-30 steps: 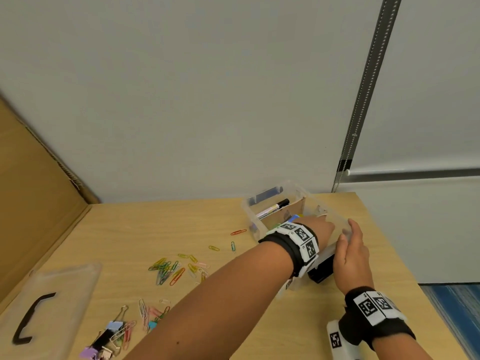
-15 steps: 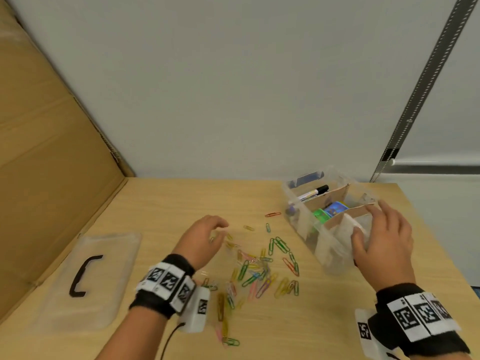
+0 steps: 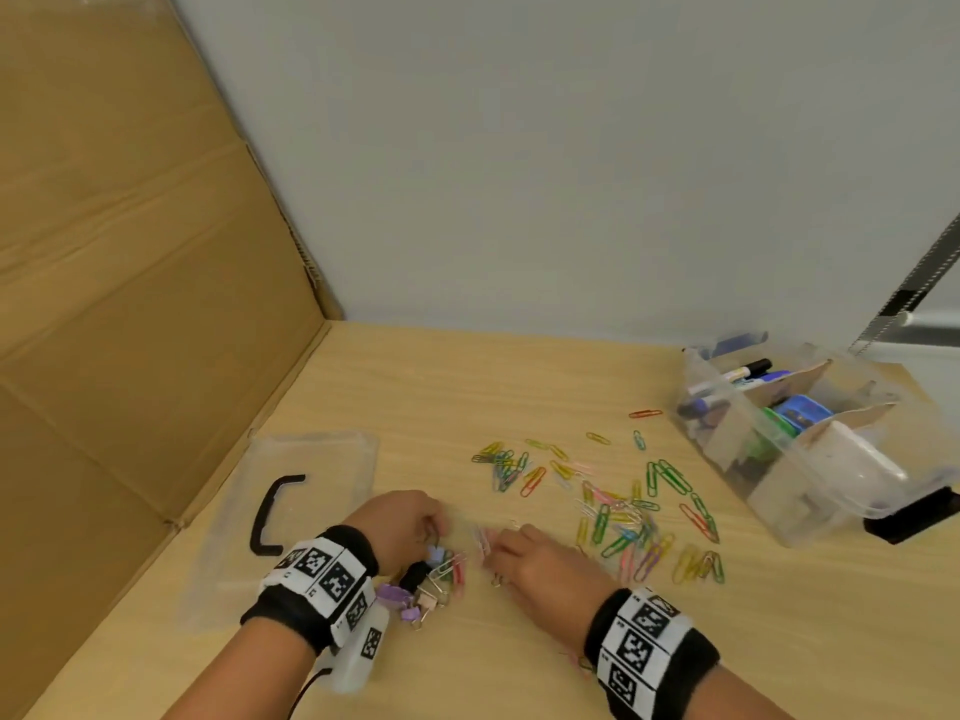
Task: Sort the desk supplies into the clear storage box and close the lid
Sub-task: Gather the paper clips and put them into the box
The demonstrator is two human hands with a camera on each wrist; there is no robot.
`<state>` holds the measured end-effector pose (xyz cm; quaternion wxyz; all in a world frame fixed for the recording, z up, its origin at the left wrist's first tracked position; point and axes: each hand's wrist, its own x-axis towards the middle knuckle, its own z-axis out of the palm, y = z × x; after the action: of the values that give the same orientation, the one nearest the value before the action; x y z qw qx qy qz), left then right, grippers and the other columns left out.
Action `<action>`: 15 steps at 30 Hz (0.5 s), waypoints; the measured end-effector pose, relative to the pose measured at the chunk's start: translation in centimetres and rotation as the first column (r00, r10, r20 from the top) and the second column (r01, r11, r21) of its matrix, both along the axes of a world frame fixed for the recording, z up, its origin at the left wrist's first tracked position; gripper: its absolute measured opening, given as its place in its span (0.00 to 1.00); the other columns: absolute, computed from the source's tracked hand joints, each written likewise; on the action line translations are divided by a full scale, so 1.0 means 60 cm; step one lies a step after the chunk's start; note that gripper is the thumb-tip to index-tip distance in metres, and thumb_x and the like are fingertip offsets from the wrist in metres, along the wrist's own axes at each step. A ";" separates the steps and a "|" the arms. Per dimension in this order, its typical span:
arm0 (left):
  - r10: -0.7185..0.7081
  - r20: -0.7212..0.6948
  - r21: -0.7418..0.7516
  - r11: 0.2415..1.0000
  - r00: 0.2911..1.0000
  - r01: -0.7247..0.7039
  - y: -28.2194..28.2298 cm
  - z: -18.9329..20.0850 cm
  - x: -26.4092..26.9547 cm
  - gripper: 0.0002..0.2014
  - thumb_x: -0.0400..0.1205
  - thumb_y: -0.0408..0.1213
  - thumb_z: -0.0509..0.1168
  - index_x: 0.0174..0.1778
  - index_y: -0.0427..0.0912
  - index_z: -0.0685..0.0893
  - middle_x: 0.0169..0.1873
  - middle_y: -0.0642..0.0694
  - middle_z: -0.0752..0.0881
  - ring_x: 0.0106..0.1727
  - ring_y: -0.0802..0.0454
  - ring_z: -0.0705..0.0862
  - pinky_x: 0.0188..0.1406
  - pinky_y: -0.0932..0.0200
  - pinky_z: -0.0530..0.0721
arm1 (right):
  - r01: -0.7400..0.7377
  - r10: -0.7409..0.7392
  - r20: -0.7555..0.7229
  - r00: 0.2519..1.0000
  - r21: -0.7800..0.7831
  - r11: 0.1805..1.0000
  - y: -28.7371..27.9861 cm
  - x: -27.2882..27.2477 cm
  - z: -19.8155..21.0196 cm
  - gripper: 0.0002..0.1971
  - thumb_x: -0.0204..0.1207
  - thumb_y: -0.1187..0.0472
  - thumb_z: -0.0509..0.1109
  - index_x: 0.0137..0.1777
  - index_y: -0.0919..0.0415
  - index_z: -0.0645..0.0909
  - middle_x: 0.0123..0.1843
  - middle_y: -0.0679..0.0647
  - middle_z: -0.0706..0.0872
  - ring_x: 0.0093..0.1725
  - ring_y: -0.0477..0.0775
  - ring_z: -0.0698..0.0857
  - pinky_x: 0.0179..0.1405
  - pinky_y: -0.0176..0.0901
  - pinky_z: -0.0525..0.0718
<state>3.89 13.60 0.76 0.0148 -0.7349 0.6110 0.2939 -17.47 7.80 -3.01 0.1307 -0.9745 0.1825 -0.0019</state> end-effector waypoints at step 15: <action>-0.167 -0.015 -0.113 0.980 0.986 0.164 -0.006 -0.029 0.026 0.09 0.77 0.39 0.67 0.52 0.45 0.84 0.48 0.53 0.72 0.53 0.52 0.78 0.54 0.57 0.80 | 0.245 -0.699 0.086 0.710 0.901 0.359 0.002 0.010 -0.006 0.05 0.78 0.70 0.62 0.47 0.60 0.76 0.36 0.54 0.81 0.31 0.48 0.80 0.36 0.40 0.80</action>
<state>5.43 13.26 -0.96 -0.0093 -0.6776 0.6855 0.2662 -16.89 7.92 -3.40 0.6143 -0.6517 0.4053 -0.1832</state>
